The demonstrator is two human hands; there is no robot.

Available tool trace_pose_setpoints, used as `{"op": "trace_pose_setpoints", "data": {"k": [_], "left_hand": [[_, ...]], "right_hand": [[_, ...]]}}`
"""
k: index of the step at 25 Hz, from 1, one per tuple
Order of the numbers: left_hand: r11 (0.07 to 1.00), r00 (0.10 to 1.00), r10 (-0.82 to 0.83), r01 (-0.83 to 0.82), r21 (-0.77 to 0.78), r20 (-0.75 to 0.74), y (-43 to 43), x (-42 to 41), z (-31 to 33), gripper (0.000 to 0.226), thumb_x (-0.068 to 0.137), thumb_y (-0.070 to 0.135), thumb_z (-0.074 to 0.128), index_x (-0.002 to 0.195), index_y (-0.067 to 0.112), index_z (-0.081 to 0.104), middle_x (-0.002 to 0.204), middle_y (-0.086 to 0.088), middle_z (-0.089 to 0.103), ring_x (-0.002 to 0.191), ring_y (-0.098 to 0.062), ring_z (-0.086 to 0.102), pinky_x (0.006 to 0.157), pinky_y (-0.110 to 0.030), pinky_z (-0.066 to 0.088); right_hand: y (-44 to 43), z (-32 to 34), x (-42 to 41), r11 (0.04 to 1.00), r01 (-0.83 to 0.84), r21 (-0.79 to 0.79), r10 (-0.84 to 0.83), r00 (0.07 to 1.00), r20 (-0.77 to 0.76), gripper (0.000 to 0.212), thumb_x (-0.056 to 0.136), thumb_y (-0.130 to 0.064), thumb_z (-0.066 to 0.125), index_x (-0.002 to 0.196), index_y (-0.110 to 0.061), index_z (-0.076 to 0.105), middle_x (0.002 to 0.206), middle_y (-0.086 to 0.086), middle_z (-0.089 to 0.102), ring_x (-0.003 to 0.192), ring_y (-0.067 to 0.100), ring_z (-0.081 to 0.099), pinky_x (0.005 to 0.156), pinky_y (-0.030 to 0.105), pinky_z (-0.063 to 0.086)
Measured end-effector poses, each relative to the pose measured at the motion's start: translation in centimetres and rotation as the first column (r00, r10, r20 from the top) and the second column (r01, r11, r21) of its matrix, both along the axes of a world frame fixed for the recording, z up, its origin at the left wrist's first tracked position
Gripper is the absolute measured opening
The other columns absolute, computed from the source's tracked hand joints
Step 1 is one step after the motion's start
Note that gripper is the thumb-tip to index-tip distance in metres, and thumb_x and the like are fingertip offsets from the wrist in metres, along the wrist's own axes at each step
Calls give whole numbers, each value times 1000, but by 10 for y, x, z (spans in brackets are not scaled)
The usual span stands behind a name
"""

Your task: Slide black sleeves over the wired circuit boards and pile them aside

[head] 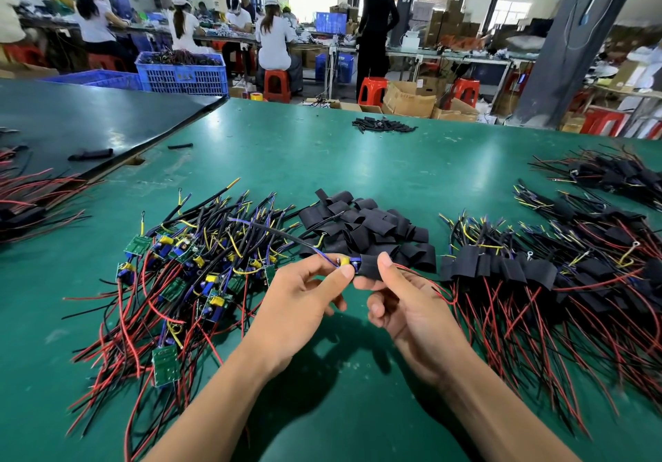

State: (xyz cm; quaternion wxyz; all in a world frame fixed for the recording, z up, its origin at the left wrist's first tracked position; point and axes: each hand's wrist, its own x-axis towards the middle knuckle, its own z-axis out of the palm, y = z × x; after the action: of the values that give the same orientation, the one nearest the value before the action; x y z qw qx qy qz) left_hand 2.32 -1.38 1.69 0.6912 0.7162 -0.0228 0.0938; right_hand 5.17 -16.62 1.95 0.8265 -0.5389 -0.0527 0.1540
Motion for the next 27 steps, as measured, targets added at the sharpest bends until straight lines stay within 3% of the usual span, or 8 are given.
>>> {"op": "trace_pose_setpoints", "data": {"k": [4, 7, 10, 15, 18, 21, 24, 27], "left_hand": [[999, 1000, -16, 15, 33, 21, 0, 0, -2, 15, 91, 22, 69, 90, 7, 71, 103, 5, 73, 62, -17, 57, 62, -32, 43], [999, 999, -37, 38, -25, 27, 2, 1, -3, 12, 91, 16, 70, 85, 5, 70, 112, 9, 72, 60, -16, 58, 59, -24, 47], [999, 998, -51, 51, -18, 31, 3, 3, -7, 11, 89, 13, 73, 87, 2, 71, 114, 10, 72, 61, -16, 58, 61, -25, 47], [999, 999, -33, 33, -35, 17, 3, 2, -8, 3, 85, 18, 77, 88, 18, 78, 108, 6, 74, 62, -13, 56, 63, -30, 44], [997, 998, -66, 66, 47, -7, 3, 1, -9, 13, 86, 29, 74, 98, 23, 79, 108, -7, 74, 65, -15, 55, 66, -34, 42], [989, 992, -127, 127, 76, -9, 1, 1, -7, 15, 96, 20, 65, 105, 22, 77, 113, 9, 73, 64, -14, 57, 63, -27, 46], [994, 993, -95, 92, -50, -66, -3, 3, -6, 17, 98, 16, 59, 102, 13, 76, 104, 5, 74, 62, -15, 59, 58, -24, 47], [982, 994, 9, -30, -187, -113, -2, 5, -6, 11, 94, 13, 64, 95, 11, 74, 84, -2, 72, 57, -16, 58, 55, -23, 46]], "right_hand": [[1, -2, 1, 1000, 17, 16, -17, 1000, -11, 26, 83, -35, 65, 70, -12, 71, 78, 14, 72, 42, 10, 46, 42, 19, 40], [1, -5, 2, 1000, 7, -5, -7, 1000, 27, 27, 85, -36, 65, 66, -21, 76, 85, 15, 74, 44, 10, 46, 44, 20, 39], [-2, -9, 4, 997, 50, -57, -46, 996, 74, 21, 75, -46, 71, 76, -26, 78, 81, 8, 74, 45, 12, 48, 44, 22, 38], [-3, -13, 5, 989, 71, -130, -50, 986, 157, 30, 77, -50, 74, 82, -21, 77, 79, 10, 71, 46, 15, 50, 45, 24, 40], [-3, -15, 4, 982, 70, -176, -37, 982, 185, 32, 79, -53, 71, 83, -22, 76, 68, 5, 66, 47, 14, 51, 44, 23, 41], [-2, -17, 6, 981, 79, -176, -51, 986, 162, 30, 77, -52, 69, 80, -24, 76, 69, 4, 67, 45, 13, 48, 43, 22, 39], [0, -19, 8, 988, 83, -134, -66, 990, 124, 34, 73, -53, 70, 82, -20, 75, 78, 8, 71, 44, 13, 47, 43, 22, 37], [1, -19, 11, 991, 63, -119, -53, 995, 87, 43, 79, -54, 63, 98, -16, 72, 82, 10, 73, 43, 14, 48, 43, 23, 38]]}}
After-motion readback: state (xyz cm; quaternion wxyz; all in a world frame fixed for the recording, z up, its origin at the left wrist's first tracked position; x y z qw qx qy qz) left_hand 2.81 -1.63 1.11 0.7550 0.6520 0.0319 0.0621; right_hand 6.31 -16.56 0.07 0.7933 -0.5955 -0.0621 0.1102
